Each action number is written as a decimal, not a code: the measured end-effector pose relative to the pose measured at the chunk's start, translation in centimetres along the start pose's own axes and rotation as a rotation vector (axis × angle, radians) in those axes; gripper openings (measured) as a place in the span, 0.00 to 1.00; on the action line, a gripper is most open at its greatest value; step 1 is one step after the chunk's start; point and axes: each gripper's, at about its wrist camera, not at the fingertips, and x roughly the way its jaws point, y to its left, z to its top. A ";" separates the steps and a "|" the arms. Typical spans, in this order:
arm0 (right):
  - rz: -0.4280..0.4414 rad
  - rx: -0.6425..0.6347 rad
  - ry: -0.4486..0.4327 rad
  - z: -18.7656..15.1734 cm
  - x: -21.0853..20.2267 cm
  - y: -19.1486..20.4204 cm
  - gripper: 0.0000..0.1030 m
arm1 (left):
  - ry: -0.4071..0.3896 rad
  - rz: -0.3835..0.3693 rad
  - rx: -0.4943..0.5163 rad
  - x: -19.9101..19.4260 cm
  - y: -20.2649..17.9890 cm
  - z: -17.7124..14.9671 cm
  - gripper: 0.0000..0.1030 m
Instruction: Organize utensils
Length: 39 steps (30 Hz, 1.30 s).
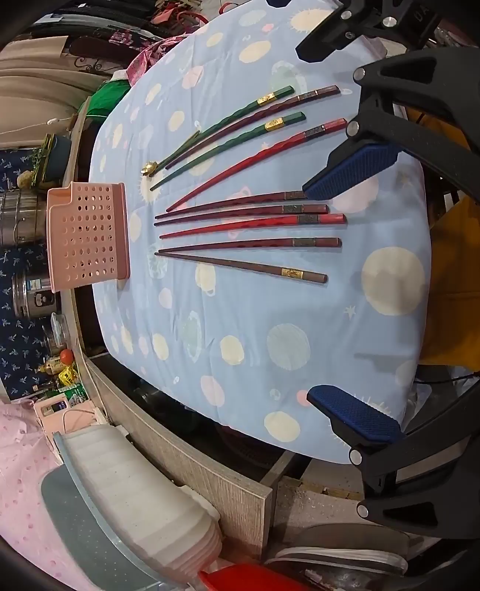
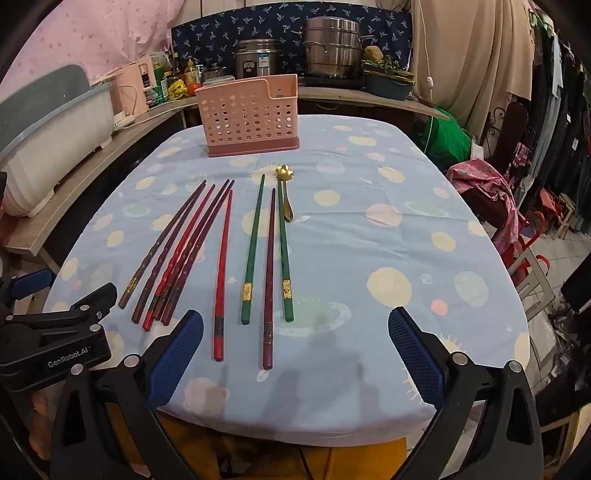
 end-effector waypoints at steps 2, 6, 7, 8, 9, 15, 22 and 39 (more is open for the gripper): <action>-0.001 -0.001 0.001 0.0 0.0 0.0 0.93 | -0.001 0.005 0.007 0.1 -0.1 0.0 0.93; -0.009 -0.007 -0.002 0.1 -0.1 0.0 0.93 | 0.001 0.000 0.003 0.2 -0.2 0.2 0.93; -0.008 -0.005 -0.001 0.1 -0.1 0.0 0.93 | -0.001 0.005 -0.002 -0.2 0.0 0.0 0.93; -0.007 -0.005 -0.002 0.1 -0.1 0.0 0.93 | 0.000 0.005 -0.002 -0.2 -0.1 0.1 0.93; -0.006 -0.004 -0.003 0.0 -0.1 0.0 0.93 | -0.001 0.004 -0.002 -0.3 -0.1 0.1 0.93; -0.002 -0.004 -0.006 0.5 -0.3 -0.2 0.93 | -0.001 -0.004 0.000 -0.3 0.0 0.1 0.93; -0.002 -0.004 -0.007 0.5 -0.5 0.0 0.93 | -0.002 -0.003 -0.003 -0.3 -0.1 0.1 0.93; -0.003 -0.004 -0.007 0.5 -0.3 0.0 0.93 | -0.008 -0.015 -0.004 -0.5 -0.2 0.2 0.93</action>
